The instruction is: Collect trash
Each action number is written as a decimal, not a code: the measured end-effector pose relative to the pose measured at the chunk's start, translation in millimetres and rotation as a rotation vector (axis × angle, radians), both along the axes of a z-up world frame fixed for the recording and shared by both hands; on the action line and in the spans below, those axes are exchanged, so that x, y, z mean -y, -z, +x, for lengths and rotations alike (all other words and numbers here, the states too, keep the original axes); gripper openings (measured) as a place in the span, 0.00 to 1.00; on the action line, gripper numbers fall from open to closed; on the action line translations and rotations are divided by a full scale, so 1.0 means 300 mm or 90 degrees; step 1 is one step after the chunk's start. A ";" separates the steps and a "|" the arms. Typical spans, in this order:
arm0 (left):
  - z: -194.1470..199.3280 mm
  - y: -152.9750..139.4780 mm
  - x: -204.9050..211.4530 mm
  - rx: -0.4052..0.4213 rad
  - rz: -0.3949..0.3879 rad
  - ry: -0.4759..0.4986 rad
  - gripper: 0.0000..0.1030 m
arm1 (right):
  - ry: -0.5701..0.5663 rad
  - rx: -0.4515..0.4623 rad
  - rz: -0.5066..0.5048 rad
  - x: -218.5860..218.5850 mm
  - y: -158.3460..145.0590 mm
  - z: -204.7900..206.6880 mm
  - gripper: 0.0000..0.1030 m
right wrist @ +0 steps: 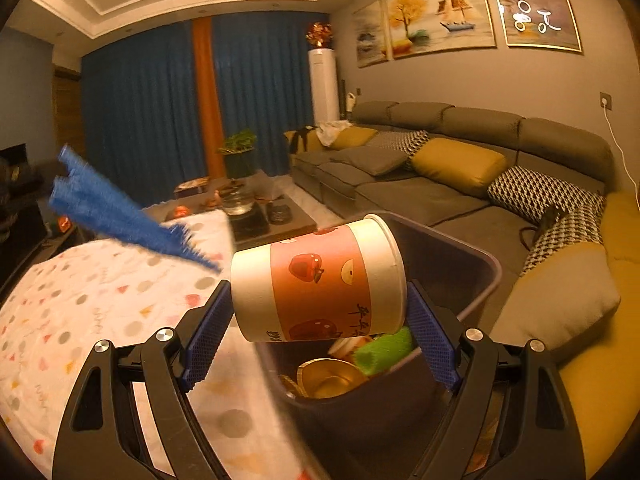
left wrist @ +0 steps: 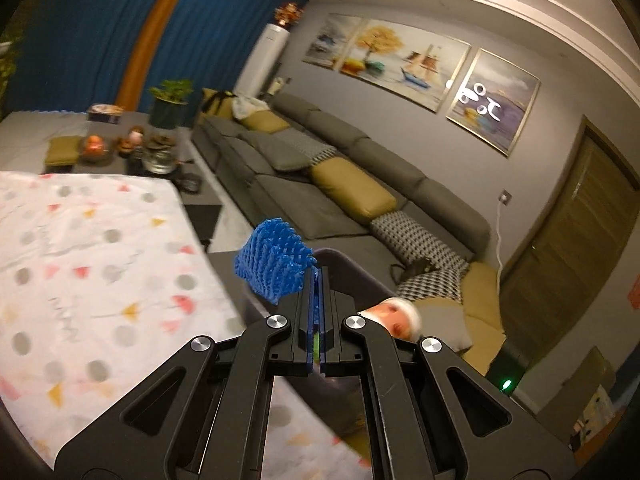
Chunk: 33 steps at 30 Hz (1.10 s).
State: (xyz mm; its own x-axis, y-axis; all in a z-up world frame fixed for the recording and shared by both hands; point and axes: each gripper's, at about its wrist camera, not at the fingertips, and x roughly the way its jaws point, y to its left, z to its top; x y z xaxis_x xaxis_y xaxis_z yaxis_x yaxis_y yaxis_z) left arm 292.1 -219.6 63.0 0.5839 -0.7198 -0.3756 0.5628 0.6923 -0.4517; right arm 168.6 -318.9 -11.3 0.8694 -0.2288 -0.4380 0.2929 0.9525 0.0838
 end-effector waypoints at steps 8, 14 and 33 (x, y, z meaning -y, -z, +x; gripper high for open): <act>0.101 0.103 0.224 -0.035 0.031 0.070 0.00 | 0.014 -0.017 -0.006 0.066 0.061 0.041 0.80; 0.176 0.221 0.263 -0.088 0.049 0.081 0.01 | 0.002 -0.033 -0.016 0.080 0.098 0.072 0.80; 0.071 0.238 0.073 -0.053 0.147 -0.049 0.78 | 0.029 -0.007 -0.023 0.057 0.052 -0.012 0.85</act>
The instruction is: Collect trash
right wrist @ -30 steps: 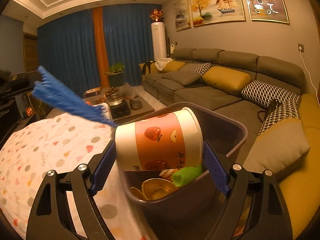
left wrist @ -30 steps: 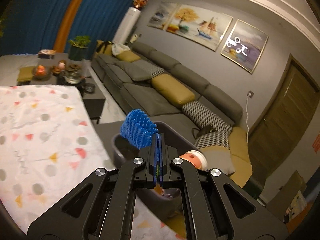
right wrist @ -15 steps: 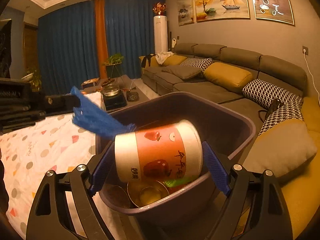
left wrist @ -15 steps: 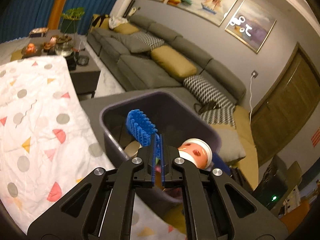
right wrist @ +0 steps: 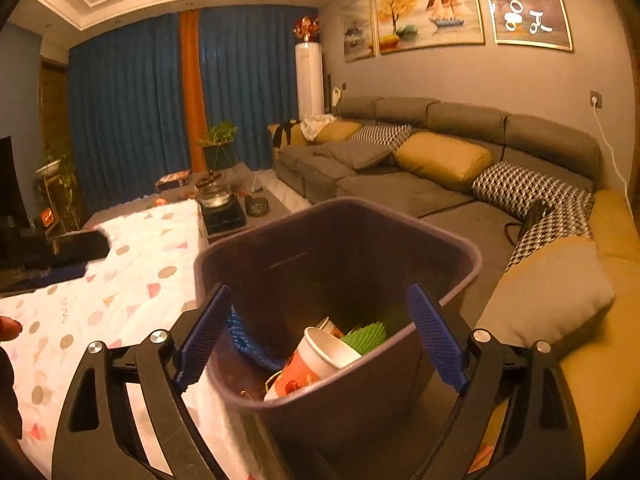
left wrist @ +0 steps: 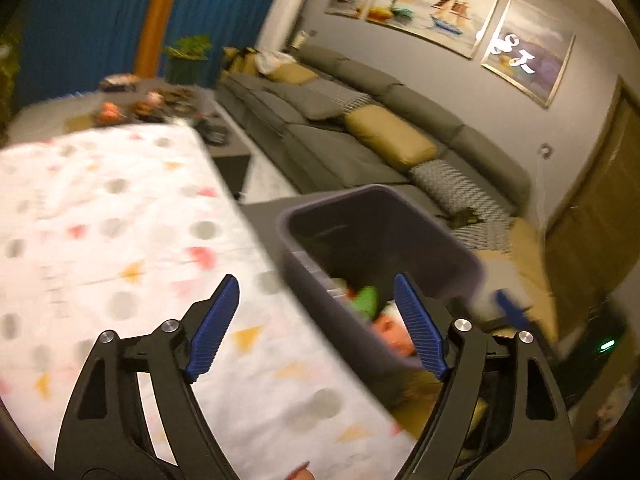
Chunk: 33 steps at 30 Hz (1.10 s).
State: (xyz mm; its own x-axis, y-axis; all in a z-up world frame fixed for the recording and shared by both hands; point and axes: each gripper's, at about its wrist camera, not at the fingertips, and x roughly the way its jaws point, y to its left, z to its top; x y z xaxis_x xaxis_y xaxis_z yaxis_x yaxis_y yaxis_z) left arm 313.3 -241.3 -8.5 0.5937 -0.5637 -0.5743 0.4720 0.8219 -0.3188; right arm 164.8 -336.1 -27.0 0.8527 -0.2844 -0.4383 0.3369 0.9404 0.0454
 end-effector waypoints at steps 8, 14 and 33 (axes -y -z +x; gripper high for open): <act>-0.256 -0.038 -0.234 0.120 0.090 -0.144 0.92 | -0.004 0.045 -0.020 -0.164 -0.077 -0.166 0.95; -0.456 -0.071 -0.411 0.174 0.094 -0.203 0.94 | -0.020 0.049 -0.015 -0.308 -0.104 -0.257 0.95; -0.786 -0.068 -0.708 0.183 0.077 -0.237 0.94 | -0.034 0.069 -0.040 -0.627 -0.169 -0.537 0.95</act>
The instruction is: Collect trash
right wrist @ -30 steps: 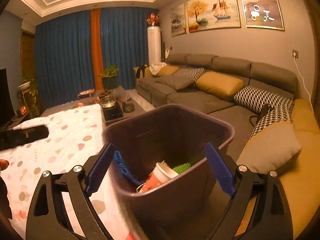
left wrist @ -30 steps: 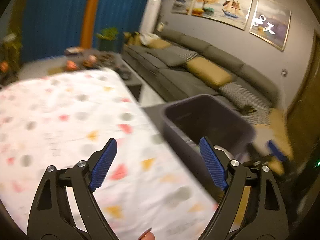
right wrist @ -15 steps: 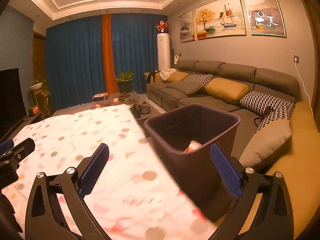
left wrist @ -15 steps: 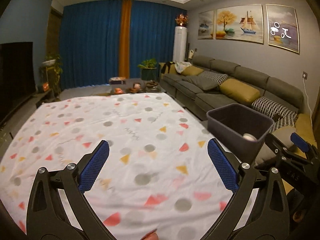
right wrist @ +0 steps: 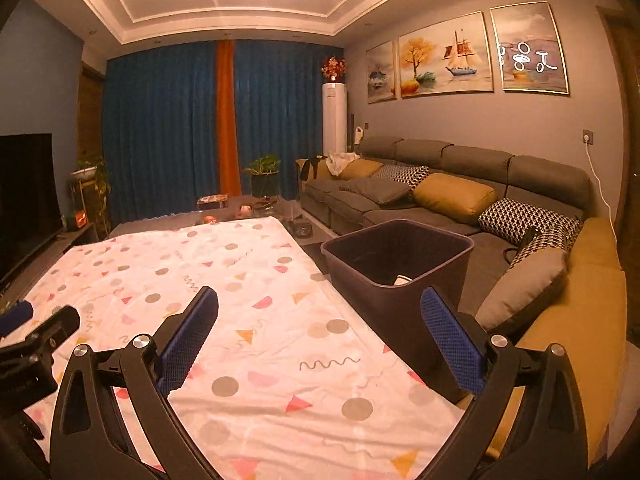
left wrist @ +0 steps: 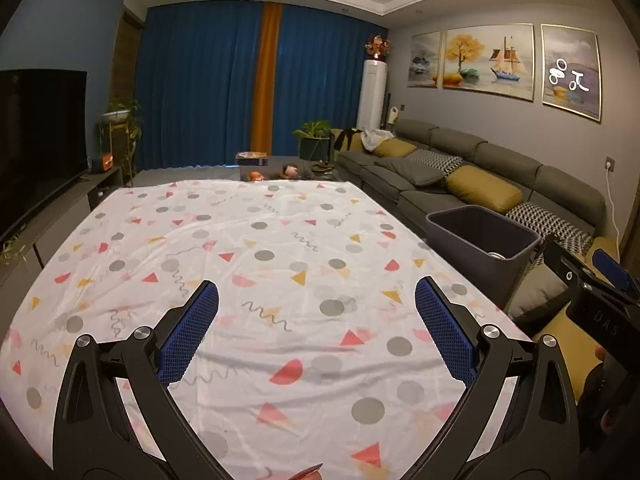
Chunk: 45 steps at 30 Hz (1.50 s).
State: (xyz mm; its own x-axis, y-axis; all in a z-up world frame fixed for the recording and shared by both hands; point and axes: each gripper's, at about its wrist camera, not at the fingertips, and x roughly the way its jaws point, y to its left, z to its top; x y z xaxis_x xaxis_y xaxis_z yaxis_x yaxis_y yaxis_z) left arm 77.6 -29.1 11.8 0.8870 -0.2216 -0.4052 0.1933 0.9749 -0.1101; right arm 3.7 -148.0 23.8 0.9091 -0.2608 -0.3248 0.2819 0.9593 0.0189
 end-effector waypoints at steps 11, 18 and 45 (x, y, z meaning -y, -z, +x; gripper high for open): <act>-0.044 -0.011 0.000 0.006 -0.014 0.032 0.94 | 0.006 0.009 -0.019 -0.025 -0.011 -0.047 0.95; -0.053 -0.020 0.003 0.010 -0.020 0.033 0.94 | 0.005 0.015 -0.024 -0.030 -0.008 -0.055 0.95; -0.066 -0.021 0.015 0.008 -0.027 0.037 0.94 | 0.003 0.021 -0.024 -0.032 -0.009 -0.064 0.95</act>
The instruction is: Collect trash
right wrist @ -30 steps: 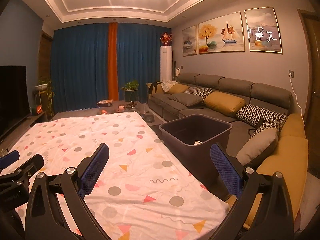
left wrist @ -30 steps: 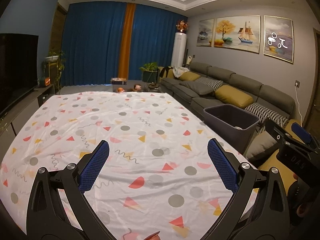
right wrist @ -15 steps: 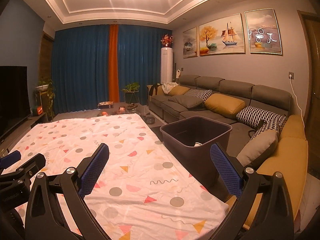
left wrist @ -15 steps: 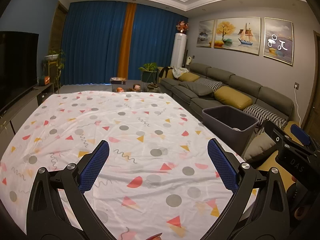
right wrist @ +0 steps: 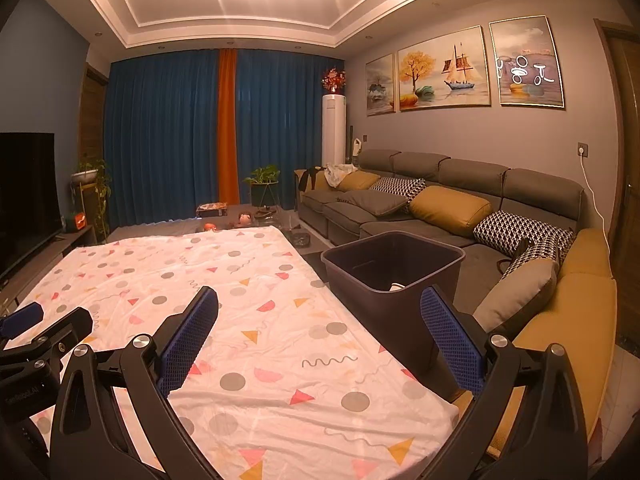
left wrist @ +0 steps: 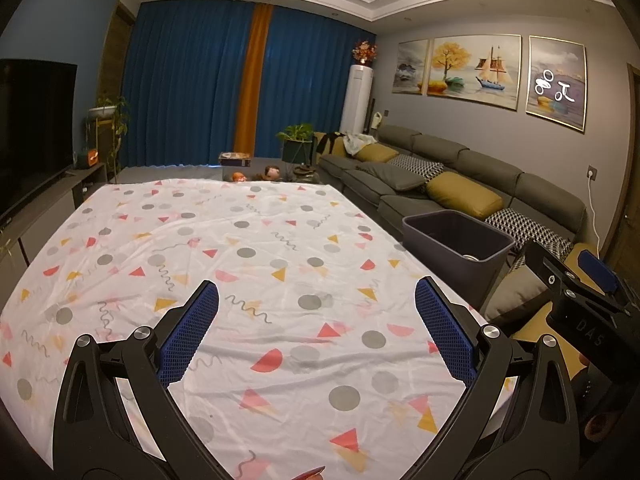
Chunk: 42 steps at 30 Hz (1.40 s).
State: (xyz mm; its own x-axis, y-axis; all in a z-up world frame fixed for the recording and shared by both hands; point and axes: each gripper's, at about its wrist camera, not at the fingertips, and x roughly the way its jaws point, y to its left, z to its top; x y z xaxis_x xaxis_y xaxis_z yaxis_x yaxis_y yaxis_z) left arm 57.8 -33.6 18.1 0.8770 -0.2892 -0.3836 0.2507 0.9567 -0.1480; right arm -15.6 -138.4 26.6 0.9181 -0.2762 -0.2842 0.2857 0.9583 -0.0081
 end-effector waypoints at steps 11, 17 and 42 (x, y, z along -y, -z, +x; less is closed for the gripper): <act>-0.002 0.002 -0.001 0.000 0.000 0.000 0.94 | -0.001 0.001 0.000 0.000 0.001 -0.001 0.95; -0.004 0.004 0.000 -0.001 -0.002 0.000 0.94 | 0.000 0.003 0.000 -0.002 0.002 -0.001 0.95; -0.017 0.011 0.006 -0.001 -0.004 0.000 0.94 | 0.000 0.004 0.002 -0.004 0.006 -0.003 0.95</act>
State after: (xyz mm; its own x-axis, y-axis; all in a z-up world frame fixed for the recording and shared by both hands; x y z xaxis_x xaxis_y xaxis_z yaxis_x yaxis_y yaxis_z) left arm 52.6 -35.2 14.6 0.8761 -0.2925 -0.3833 0.2511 0.9554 -0.1552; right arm -16.4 -137.3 24.9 0.9198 -0.2757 -0.2792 0.2860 0.9582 -0.0040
